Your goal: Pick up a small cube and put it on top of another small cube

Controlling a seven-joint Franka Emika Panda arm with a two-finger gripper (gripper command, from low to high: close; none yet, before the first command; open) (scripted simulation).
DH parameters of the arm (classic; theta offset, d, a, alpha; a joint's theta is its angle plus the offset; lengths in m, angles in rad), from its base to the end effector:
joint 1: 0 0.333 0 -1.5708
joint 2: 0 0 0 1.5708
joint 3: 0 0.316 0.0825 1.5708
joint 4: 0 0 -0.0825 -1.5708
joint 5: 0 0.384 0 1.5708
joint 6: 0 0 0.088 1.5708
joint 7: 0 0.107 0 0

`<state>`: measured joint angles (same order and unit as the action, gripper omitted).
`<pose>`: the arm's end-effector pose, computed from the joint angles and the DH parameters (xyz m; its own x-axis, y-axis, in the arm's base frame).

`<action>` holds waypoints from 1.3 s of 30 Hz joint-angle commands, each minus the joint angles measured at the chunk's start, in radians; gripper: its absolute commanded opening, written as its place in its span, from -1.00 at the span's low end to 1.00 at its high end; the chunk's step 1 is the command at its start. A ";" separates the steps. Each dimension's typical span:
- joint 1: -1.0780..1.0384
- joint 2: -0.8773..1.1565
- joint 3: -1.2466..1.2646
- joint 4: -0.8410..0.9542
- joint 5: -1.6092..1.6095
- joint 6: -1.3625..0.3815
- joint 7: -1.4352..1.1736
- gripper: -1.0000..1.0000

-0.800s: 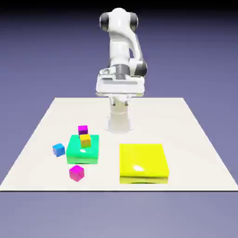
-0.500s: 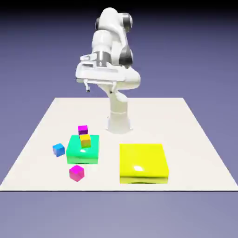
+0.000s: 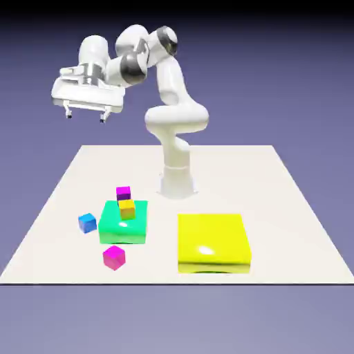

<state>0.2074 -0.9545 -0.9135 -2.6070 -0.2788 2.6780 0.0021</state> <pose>0.2870 -0.2931 0.5171 0.5282 -0.5197 0.6715 -0.3022 -0.8541 -0.4234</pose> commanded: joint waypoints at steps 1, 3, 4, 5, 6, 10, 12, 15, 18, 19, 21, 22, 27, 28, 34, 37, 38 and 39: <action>0.008 -0.015 -0.036 0.008 -0.011 -0.014 -0.029 0.00; 0.023 -0.046 -0.109 0.024 -0.033 -0.043 -0.088 0.00; 0.031 -0.061 -0.145 0.032 -0.044 -0.057 -0.117 0.00; 0.039 -0.076 -0.181 0.040 -0.055 -0.071 -0.147 0.00; 0.047 -0.092 -0.217 0.048 -0.066 -0.085 -0.176 0.00; 0.078 -0.153 -0.362 0.081 -0.111 -0.142 -0.293 0.00; 0.093 -0.183 -0.435 0.097 -0.133 -0.171 -0.352 0.00; 0.116 -0.229 -0.544 0.121 -0.166 -0.214 -0.440 0.00; 0.140 -0.275 -0.652 0.145 -0.199 -0.256 -0.528 0.00; 0.147 -0.290 -0.689 0.153 -0.210 -0.271 -0.557 0.00; 0.163 -0.320 -0.761 0.169 -0.232 -0.299 -0.616 0.00; 0.171 -0.336 -0.797 0.177 -0.243 -0.313 -0.645 0.00; 0.209 -0.412 -0.979 0.217 -0.299 -0.385 -0.792 0.00; 0.217 -0.427 -1.015 0.225 -0.310 -0.399 -0.821 0.00; 0.330 -0.495 -1.174 0.240 -0.399 -0.291 -0.848 0.00; 0.337 -0.498 -1.181 0.241 -0.403 -0.283 -0.847 -1.00; 0.303 -0.482 -1.145 0.239 -0.379 -0.325 -0.852 -1.00; 0.269 -0.467 -1.108 0.238 -0.354 -0.368 -0.856 -1.00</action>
<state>0.4760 -1.4213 -2.0219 -2.3689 -0.6333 2.3091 -0.8540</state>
